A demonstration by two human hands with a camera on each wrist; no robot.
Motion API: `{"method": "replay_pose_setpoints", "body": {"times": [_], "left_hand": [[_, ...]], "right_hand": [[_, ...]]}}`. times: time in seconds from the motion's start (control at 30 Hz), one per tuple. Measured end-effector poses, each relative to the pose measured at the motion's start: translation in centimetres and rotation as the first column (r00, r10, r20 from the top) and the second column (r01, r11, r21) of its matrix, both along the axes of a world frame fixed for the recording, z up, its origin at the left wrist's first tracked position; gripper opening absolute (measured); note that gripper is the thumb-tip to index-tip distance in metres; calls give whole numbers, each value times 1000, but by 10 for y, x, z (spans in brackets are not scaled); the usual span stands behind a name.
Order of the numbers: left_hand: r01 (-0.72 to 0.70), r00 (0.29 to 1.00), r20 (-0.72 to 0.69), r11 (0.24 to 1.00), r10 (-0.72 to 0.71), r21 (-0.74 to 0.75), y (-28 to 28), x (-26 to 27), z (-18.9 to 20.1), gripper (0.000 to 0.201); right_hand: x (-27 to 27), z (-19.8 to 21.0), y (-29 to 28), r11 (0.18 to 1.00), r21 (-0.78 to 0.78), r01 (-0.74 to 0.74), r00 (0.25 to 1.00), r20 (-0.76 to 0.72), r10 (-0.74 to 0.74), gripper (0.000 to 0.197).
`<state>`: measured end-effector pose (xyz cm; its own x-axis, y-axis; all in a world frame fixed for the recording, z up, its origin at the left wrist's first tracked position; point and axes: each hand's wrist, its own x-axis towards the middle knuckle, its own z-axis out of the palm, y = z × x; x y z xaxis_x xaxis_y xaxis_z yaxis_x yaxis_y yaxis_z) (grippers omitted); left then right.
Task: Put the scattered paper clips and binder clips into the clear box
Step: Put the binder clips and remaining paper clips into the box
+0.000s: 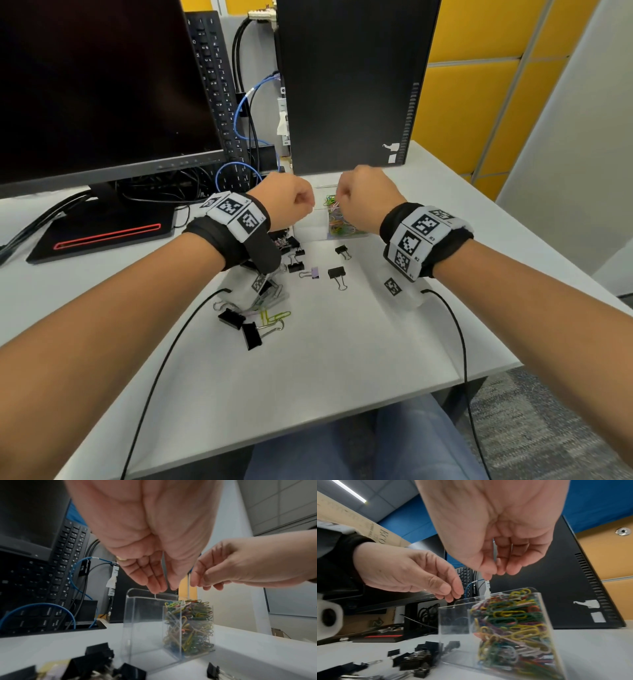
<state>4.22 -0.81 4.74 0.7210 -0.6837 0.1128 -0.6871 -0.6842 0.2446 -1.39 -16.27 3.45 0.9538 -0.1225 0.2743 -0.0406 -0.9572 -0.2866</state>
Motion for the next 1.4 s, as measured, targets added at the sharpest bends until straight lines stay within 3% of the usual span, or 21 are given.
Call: {"method": "replay_pose_setpoints", "body": {"times": [0.07, 0.17, 0.4, 0.57, 0.73, 0.9, 1.0, 1.13, 1.4], "left_hand": [[14, 1000, -4, 995, -13, 102, 10, -4, 0, 19], [38, 999, -34, 955, -29, 295, 22, -11, -8, 15], [-1, 996, -79, 884, 43, 467, 35, -18, -29, 26], [-47, 984, -120, 837, 134, 546, 43, -17, -30, 40], [-42, 978, -156, 858, 142, 512, 44, -19, -36, 33], [3, 982, -168, 891, 83, 454, 50, -16, -35, 9], [12, 979, -193, 914, 73, 405, 54, -15, -36, 7], [-5, 959, -261, 927, 111, 376, 55, -15, -40, 19], [4, 955, -273, 909, 121, 417, 59, -10, -44, 8]], "right_hand": [[-5, -5, 13, 994, 43, -102, 984, -139, 107, 26], [-12, -15, 33, 968, 25, -249, 896, -374, 240, 27], [-15, -27, 50, 928, -74, -366, 802, -531, 274, 26], [-8, -23, 53, 938, -83, -337, 833, -491, 256, 29], [-3, -28, 64, 907, -139, -397, 813, -512, 277, 38], [0, -28, 66, 905, -211, -370, 832, -508, 222, 27], [1, -27, 66, 906, -234, -352, 845, -496, 201, 25], [4, -30, 74, 924, -172, -341, 860, -454, 233, 26], [7, -36, 78, 924, -104, -368, 847, -447, 287, 28]]}}
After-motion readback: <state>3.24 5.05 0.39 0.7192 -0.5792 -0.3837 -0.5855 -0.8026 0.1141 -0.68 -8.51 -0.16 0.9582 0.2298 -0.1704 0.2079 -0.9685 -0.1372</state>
